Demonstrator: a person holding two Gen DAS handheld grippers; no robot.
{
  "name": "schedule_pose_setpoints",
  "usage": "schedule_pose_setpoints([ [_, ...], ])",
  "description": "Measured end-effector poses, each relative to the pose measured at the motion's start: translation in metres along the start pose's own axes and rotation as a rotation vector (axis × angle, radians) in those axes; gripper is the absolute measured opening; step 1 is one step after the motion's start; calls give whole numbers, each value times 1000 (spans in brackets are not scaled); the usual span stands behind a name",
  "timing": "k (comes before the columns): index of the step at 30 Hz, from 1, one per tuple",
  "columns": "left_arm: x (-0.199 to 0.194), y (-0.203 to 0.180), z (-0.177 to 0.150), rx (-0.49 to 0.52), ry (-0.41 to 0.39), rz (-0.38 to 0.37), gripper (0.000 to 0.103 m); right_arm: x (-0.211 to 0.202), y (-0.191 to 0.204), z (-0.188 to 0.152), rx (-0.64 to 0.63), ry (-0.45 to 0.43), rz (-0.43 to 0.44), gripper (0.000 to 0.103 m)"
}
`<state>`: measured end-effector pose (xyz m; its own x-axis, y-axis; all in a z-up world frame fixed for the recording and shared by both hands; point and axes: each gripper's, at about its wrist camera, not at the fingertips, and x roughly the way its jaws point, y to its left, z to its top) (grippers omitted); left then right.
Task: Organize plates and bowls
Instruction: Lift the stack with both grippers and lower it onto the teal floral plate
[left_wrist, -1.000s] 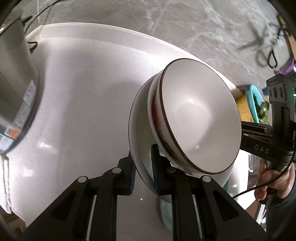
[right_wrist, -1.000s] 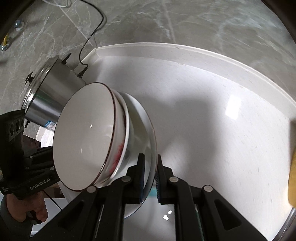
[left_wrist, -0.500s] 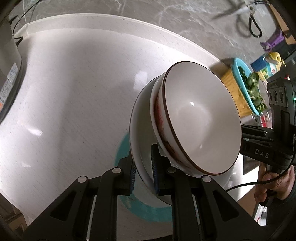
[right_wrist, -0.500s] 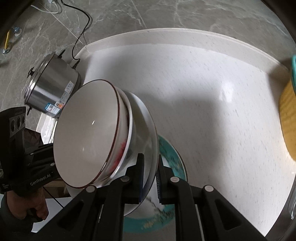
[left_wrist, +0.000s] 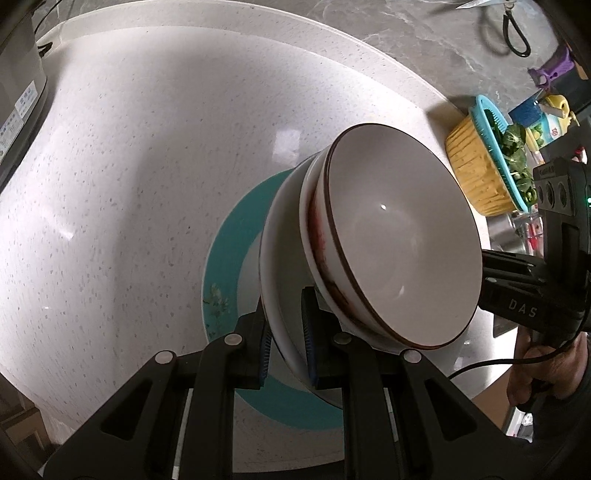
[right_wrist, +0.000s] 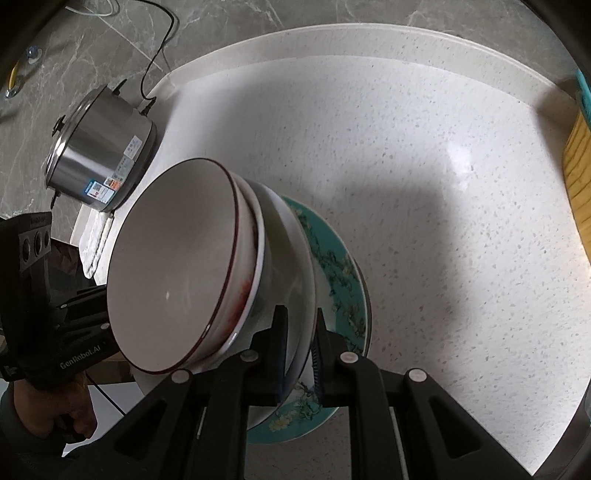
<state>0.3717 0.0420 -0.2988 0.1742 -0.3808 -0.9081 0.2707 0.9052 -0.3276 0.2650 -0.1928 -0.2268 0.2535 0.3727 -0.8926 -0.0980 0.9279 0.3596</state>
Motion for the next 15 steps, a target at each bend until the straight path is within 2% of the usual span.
schedule_pose_setpoints([
  [15, 12, 13, -3, 3, 6, 16, 11, 13, 0, -6, -10, 6, 1, 14],
])
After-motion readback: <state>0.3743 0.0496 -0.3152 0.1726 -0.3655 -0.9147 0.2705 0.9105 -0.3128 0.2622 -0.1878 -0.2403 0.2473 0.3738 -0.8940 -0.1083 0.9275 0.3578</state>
